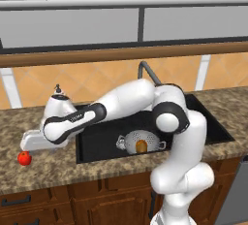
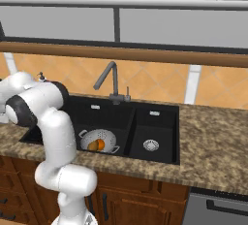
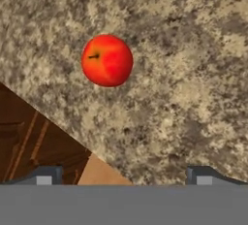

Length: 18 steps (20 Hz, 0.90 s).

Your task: Put the colander in the sink, put the pear, apple, orange in the colander, and turn on the sink faucet and pour water over the colander.

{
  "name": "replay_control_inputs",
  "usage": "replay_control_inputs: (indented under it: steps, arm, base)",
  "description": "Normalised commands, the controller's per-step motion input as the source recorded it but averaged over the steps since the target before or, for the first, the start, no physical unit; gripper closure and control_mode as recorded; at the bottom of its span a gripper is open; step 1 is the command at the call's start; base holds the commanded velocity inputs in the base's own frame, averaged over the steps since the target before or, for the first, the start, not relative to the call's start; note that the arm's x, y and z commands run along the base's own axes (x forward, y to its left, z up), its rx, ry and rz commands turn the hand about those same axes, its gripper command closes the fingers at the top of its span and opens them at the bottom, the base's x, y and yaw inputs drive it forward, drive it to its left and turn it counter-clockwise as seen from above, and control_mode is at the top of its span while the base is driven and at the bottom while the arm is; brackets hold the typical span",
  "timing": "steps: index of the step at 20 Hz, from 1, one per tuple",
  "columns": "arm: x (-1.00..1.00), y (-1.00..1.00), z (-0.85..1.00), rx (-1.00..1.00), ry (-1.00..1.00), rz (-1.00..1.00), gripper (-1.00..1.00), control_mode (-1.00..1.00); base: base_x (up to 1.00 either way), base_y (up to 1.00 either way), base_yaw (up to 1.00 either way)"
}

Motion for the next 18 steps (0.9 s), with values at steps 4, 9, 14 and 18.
replay_control_inputs:
  steps: [4,9,14,18]
  arm:
    - [0.2,0.3,0.0,-0.06,0.06,-0.06,-1.0,-1.0]
    - [0.25,0.35,-0.16,-0.12,0.03,-0.04,-1.0,-1.0]
    - [0.22,0.14,-0.3,-0.17,0.0,-0.02,-1.0,-1.0]
    - [0.32,0.11,-0.23,-0.1,0.0,-0.03,-1.0,-1.0]
  base:
    - [0.0,0.0,0.0]
    - [0.0,0.0,0.0]
    - [0.0,0.0,0.0]
    - [0.0,0.0,0.0]
